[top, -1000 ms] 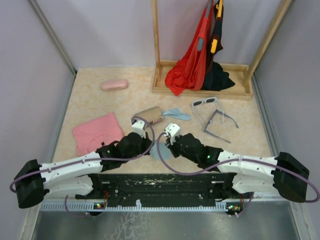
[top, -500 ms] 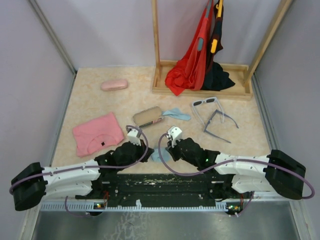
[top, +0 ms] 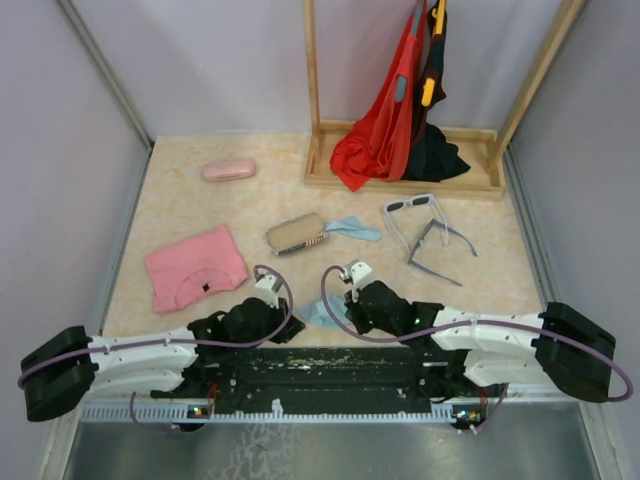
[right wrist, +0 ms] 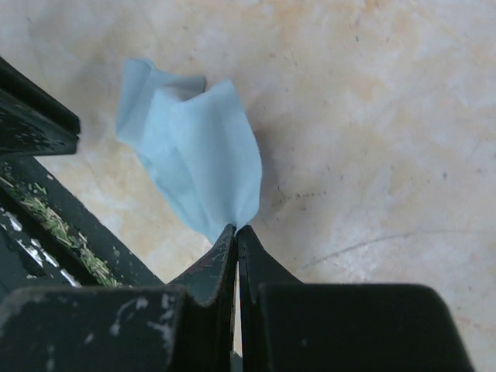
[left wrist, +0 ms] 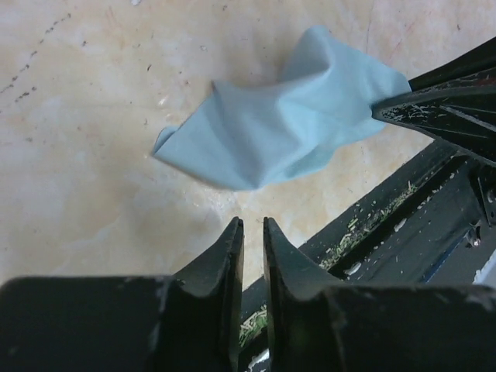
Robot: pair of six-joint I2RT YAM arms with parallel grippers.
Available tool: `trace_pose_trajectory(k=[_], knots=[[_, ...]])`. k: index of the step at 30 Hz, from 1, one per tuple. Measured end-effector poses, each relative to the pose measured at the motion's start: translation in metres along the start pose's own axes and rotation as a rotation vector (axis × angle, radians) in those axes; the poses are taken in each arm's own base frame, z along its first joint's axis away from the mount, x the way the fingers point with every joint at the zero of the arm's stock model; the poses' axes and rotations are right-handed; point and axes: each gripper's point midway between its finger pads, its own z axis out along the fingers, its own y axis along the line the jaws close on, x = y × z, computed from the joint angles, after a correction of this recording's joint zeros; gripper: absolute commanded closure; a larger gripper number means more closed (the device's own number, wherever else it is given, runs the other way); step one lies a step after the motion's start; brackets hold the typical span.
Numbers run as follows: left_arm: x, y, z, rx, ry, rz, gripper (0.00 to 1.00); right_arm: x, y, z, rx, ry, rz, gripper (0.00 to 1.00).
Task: Organize the sunglasses
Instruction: Adjust the glasses cleaning cloth at the center of the board.
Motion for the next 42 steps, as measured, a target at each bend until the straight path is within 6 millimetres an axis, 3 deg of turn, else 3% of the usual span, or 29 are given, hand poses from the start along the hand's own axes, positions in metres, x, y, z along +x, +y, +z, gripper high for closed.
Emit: trace_pose_trajectory(k=[3,8,15,17,18,19,25,28,31,35,38,40,42], knots=[[0.001,0.002,-0.005,0.001,0.002,-0.005,0.73,0.013,-0.005,-0.003,0.025,0.05,0.032,1.0],[-0.026,-0.007,-0.016,0.028,-0.108,-0.035,0.69,0.028,-0.007,-0.006,0.034,0.095,0.065,1.0],[-0.044,0.0,-0.022,-0.044,-0.166,-0.034,0.72,0.025,-0.014,-0.009,0.083,0.11,0.059,1.0],[-0.048,0.002,-0.024,-0.07,-0.171,-0.041,0.73,0.008,-0.02,-0.012,0.127,0.096,0.037,1.0],[-0.049,0.003,-0.025,-0.08,-0.173,-0.046,0.73,-0.014,-0.023,-0.015,0.152,0.067,0.021,1.0],[-0.051,0.004,-0.026,-0.089,-0.178,-0.049,0.73,-0.02,-0.024,-0.016,0.157,0.057,0.019,1.0],[-0.061,0.011,-0.038,-0.119,-0.231,-0.085,0.7,-0.113,-0.04,-0.034,0.22,-0.07,-0.075,1.0],[-0.068,0.014,-0.045,-0.127,-0.27,-0.105,0.64,-0.143,-0.025,-0.033,0.159,-0.091,-0.141,1.0],[-0.074,0.017,-0.051,-0.135,-0.304,-0.12,0.62,-0.155,-0.004,-0.022,0.063,-0.069,-0.188,1.0],[-0.077,0.023,-0.058,-0.158,-0.329,-0.148,0.63,-0.147,0.036,-0.01,-0.088,-0.014,-0.253,1.0],[-0.074,0.031,-0.061,-0.19,-0.322,-0.155,0.63,-0.129,0.059,-0.012,-0.188,0.029,-0.262,1.0],[-0.073,0.033,-0.062,-0.198,-0.319,-0.152,0.63,-0.106,0.062,-0.011,-0.222,0.068,-0.233,1.0],[-0.072,0.034,-0.062,-0.202,-0.315,-0.148,0.63,-0.065,0.056,-0.007,-0.231,0.154,-0.193,1.0]])
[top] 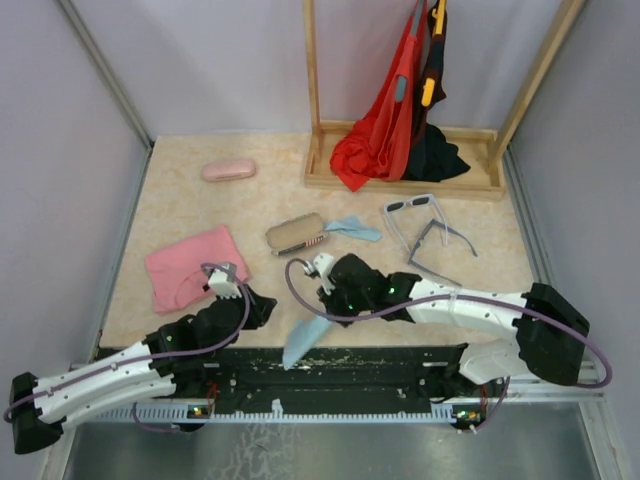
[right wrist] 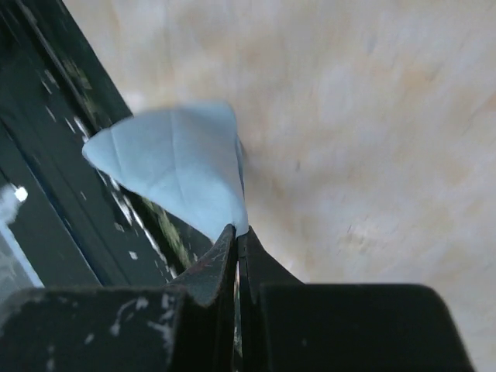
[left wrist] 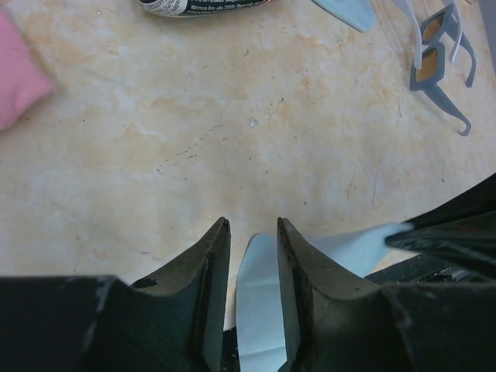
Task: Organize the sunglasses
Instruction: Adjust the glasses cleaning cloth at the center of the board.
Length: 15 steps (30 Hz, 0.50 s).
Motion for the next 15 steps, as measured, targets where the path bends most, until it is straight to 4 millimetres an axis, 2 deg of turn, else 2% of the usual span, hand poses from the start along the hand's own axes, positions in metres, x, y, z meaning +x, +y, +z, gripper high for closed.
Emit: trace_pose_trajectory(k=[3,5,6,8,15], knots=[[0.002,0.0,0.001,0.001,0.007,0.02,0.64,0.085,-0.003,0.008,-0.004,0.189,0.092,1.0],[0.005,0.001,0.002,-0.004,0.02,0.036,0.64,0.122,-0.005,0.005,0.01,0.275,0.137,1.0],[0.007,0.002,0.003,-0.011,0.03,0.047,0.64,0.132,-0.005,0.003,0.017,0.3,0.152,1.0],[0.012,0.004,0.006,-0.025,0.049,0.064,0.64,0.137,-0.006,-0.001,0.031,0.303,0.178,1.0],[0.019,-0.001,0.01,-0.023,0.09,0.094,0.6,0.105,-0.015,-0.007,0.09,0.188,0.182,1.0]])
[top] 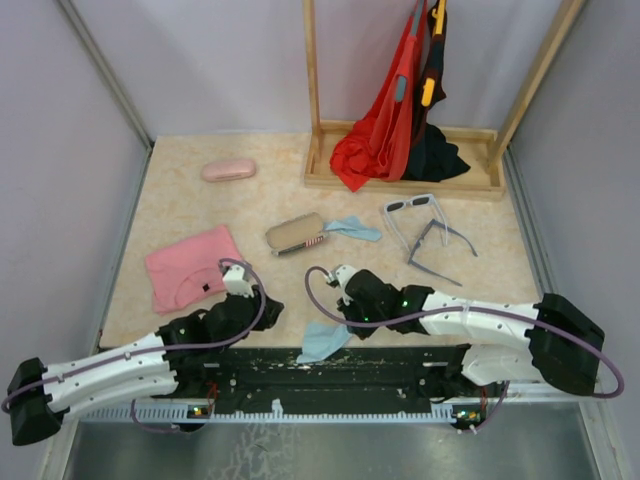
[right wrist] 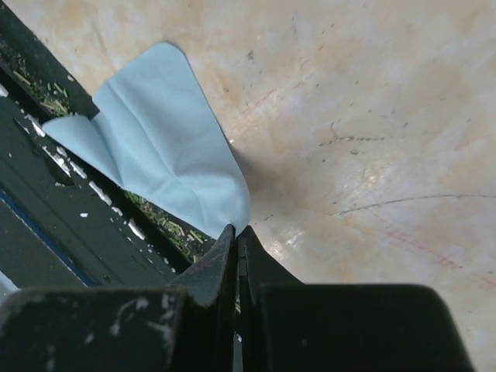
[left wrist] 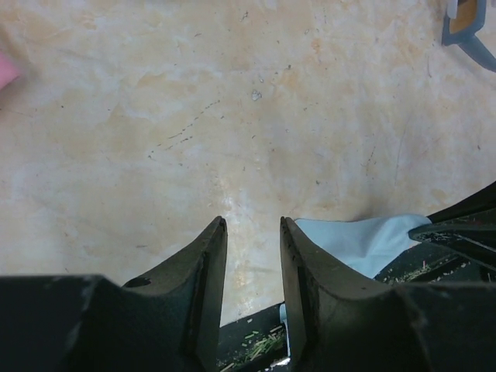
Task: Organize the sunglasses
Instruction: Adjust the glasses cleaning cloth at the center of the board.
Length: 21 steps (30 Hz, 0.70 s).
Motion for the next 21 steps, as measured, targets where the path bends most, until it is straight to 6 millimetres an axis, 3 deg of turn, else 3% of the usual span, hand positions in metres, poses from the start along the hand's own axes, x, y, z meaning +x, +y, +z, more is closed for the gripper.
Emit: trace_pose_trajectory(k=[3,6,11,14,17,19,21], knots=[[-0.005,-0.005,-0.001,0.01,-0.005,0.001,0.59,-0.018,-0.002,-0.005,0.03,-0.04,-0.013,1.0],[-0.018,-0.013,-0.005,0.023,-0.034,-0.011,0.59,-0.063,0.003,-0.02,0.034,-0.137,-0.035,1.0],[-0.047,-0.02,-0.017,0.035,-0.118,-0.053,0.59,-0.181,0.021,-0.056,-0.001,-0.376,-0.059,1.0],[-0.058,-0.016,-0.024,0.026,-0.162,-0.076,0.59,-0.233,0.032,-0.066,-0.025,-0.469,-0.075,1.0],[-0.066,-0.011,-0.029,0.014,-0.196,-0.092,0.59,-0.249,0.038,-0.062,-0.043,-0.497,-0.087,1.0],[-0.067,-0.007,-0.031,0.001,-0.205,-0.091,0.6,-0.243,0.038,-0.055,-0.049,-0.488,-0.089,1.0],[-0.066,-0.003,-0.03,-0.013,-0.202,-0.083,0.6,-0.224,0.034,-0.04,-0.056,-0.46,-0.093,1.0]])
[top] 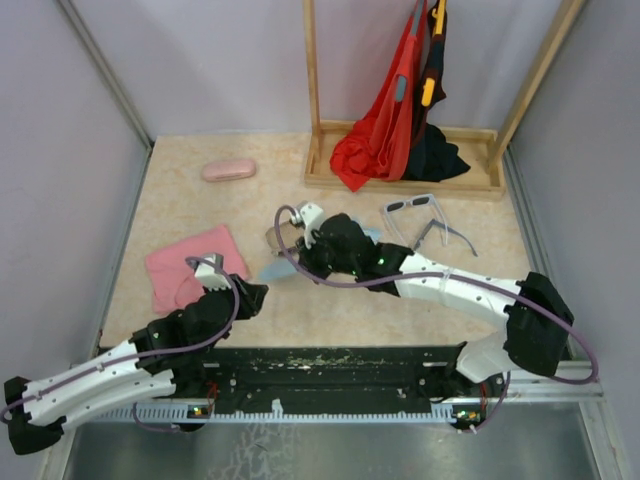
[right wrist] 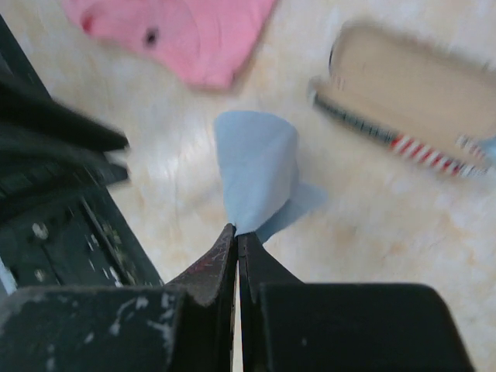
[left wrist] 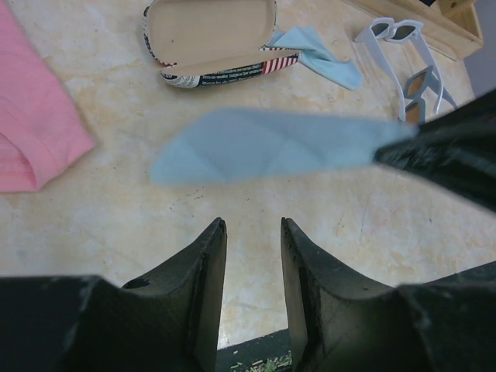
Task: Organize the sunglasses
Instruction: Adjust the glasses cleaning cloth at the center of the board.
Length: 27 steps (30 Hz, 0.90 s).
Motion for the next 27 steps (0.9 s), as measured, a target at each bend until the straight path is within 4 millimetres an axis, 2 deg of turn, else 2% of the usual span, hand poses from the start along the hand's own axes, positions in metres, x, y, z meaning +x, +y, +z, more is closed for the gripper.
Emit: trace_pose_trajectory(k=[2,5,7,9,11,16,19,23,27], knots=[[0.002,0.002,0.0,-0.009,0.007,0.009,0.61,0.044,-0.003,0.003,-0.016,0.069,0.003,1.0],[0.005,0.004,0.002,-0.02,0.018,0.021,0.62,0.138,-0.012,-0.002,-0.031,0.25,0.02,1.0],[0.008,0.005,0.003,-0.025,0.028,0.03,0.62,0.19,-0.017,-0.014,-0.03,0.362,0.038,1.0],[0.011,0.005,0.004,-0.026,0.04,0.036,0.62,0.224,-0.02,-0.028,-0.028,0.43,0.06,1.0],[0.015,0.004,0.005,-0.025,0.051,0.041,0.61,0.231,-0.019,-0.037,-0.032,0.426,0.073,1.0],[0.029,0.002,0.009,-0.015,0.099,0.065,0.51,0.203,-0.015,-0.043,-0.034,0.316,0.089,1.0],[0.041,-0.002,0.014,-0.005,0.144,0.099,0.47,0.196,-0.018,-0.045,-0.009,0.282,0.11,1.0],[0.061,-0.007,0.023,0.01,0.215,0.166,0.44,0.211,-0.028,-0.051,0.063,0.296,0.16,1.0],[0.072,-0.011,0.037,0.005,0.279,0.216,0.43,0.229,-0.038,-0.059,0.144,0.327,0.233,1.0]])
